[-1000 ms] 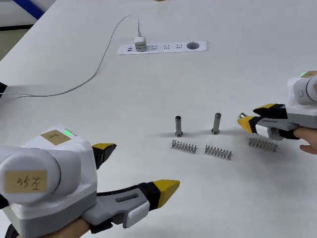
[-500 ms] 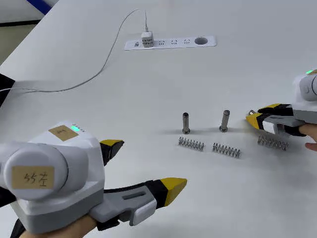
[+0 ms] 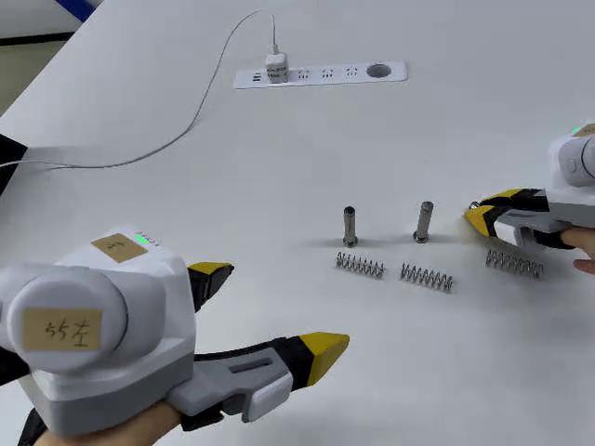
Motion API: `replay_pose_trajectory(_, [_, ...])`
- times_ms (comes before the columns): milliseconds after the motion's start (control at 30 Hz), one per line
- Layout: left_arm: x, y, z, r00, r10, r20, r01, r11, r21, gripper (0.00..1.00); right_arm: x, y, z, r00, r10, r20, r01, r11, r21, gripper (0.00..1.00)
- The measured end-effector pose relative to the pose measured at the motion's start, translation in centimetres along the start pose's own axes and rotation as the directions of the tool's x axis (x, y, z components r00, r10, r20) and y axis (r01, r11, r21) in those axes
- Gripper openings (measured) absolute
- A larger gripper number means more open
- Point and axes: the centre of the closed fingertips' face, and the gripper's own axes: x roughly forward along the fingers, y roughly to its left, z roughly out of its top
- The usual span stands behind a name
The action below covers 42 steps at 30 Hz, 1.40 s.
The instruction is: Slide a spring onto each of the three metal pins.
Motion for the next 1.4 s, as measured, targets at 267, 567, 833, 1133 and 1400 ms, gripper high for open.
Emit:
replay_pose_trajectory(267, [0.0, -0.2, 0.0, 1.0, -0.005, -0.001, 0.005, 1.0, 0.004, 0.79, 0.1, 0.1, 0.1, 0.9997, -0.018, -0.014, 0.017, 0.999, -0.033, 0.1])
replay_pose_trajectory(567, [-0.1, -0.2, 0.1, 1.0, -0.007, 0.002, 0.007, 1.0, 0.007, 0.78, 0.1, -0.2, 0.2, 0.9992, -0.031, -0.024, 0.03, 0.999, -0.018, 0.09])
replay_pose_trajectory(833, [-0.2, 0.0, 0.1, 1.0, -0.005, 0.001, 0.005, 1.0, 0.007, 0.77, -0.5, -0.2, 0.4, 0.9994, -0.028, -0.021, 0.027, 0.999, -0.025, 0.09])
replay_pose_trajectory(1133, [-0.3, -0.2, 0.4, 0.9999, -0.008, 0.008, 0.008, 1.0, 0.01, 0.77, -1.5, -0.3, 1.0, 0.9993, -0.036, -0.004, 0.036, 0.999, -0.001, 0.09])
replay_pose_trajectory(1400, [-0.2, -0.3, 0.2, 0.9999, -0.013, 0.005, 0.013, 1.0, 0.015, 0.76, -2.3, 0.0, 1.4, 0.9993, -0.036, 0.007, 0.036, 0.999, 0.013, 0.09])
